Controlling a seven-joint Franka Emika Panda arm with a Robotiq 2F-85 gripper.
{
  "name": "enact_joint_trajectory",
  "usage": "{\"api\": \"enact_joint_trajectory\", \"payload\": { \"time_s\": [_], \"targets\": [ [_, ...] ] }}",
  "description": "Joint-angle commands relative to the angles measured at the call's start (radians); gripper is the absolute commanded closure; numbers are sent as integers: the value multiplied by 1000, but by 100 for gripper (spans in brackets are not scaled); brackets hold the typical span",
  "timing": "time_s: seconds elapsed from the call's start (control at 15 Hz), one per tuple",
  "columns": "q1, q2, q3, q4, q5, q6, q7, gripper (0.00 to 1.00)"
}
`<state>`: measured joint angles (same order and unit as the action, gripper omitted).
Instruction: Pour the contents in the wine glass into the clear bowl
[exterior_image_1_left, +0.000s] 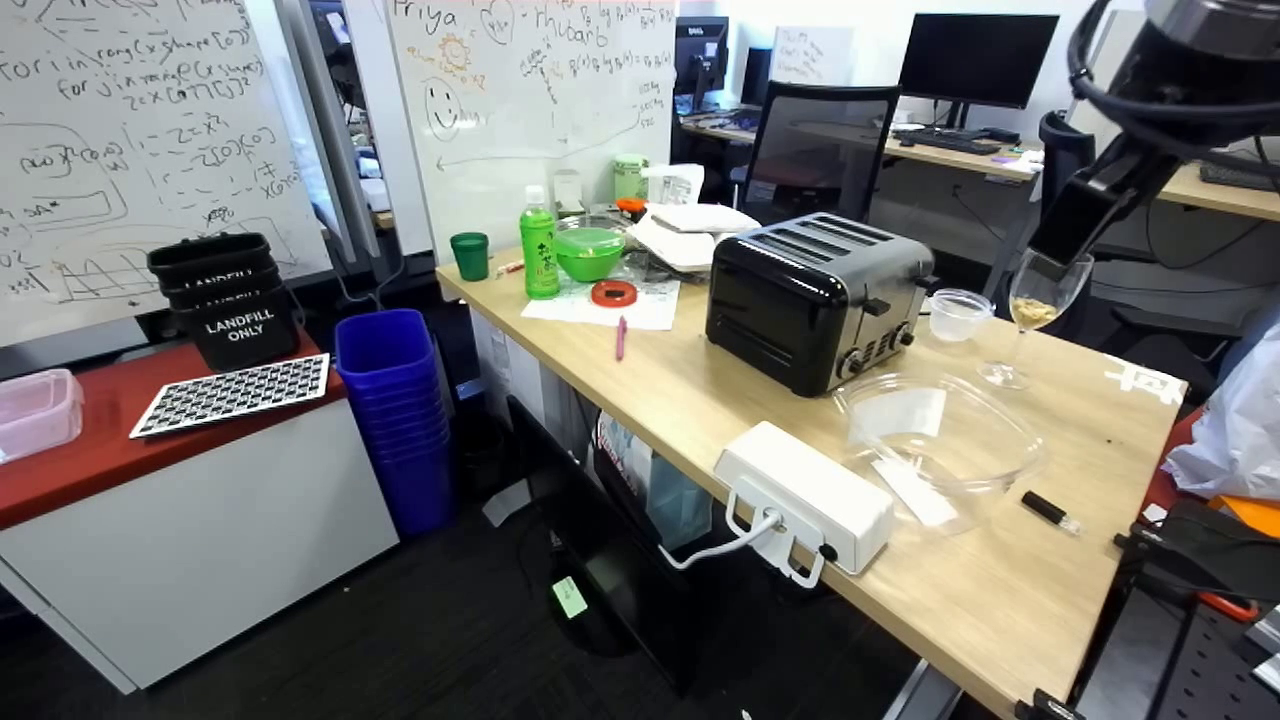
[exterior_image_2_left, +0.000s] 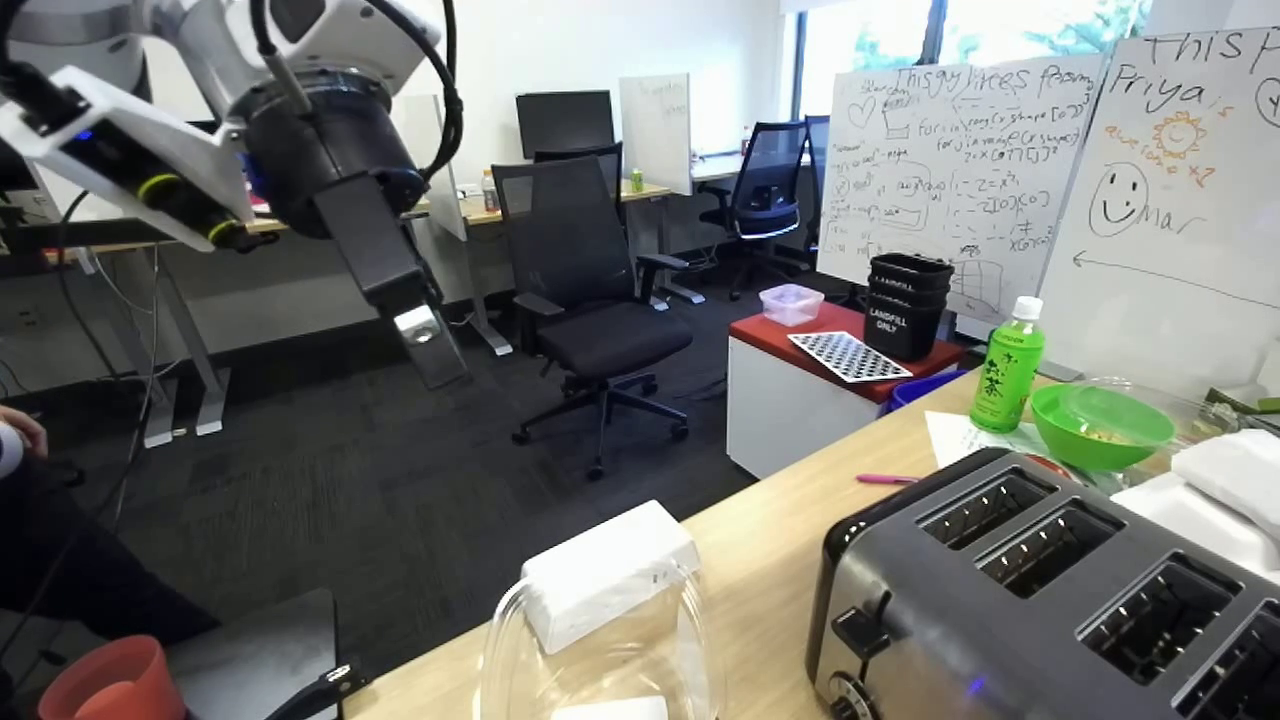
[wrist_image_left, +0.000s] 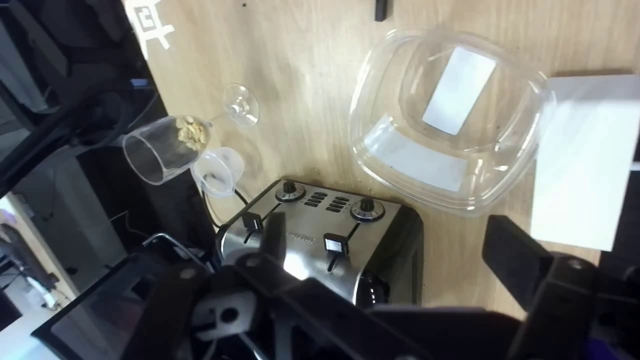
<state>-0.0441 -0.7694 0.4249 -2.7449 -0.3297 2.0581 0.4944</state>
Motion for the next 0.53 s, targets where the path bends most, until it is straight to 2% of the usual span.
{"api": "enact_joint_trajectory", "payload": {
  "time_s": [0.0,0.2,0.27,0.47],
  "targets": [
    [-51,127,68,65,-157,-81,53,0],
    [-46,233,91,96,-299,-161,97,0],
    [20,168,21,49,-263,-110,101,0],
    [32,234,16,77,-315,-147,122,0]
  ]
}}
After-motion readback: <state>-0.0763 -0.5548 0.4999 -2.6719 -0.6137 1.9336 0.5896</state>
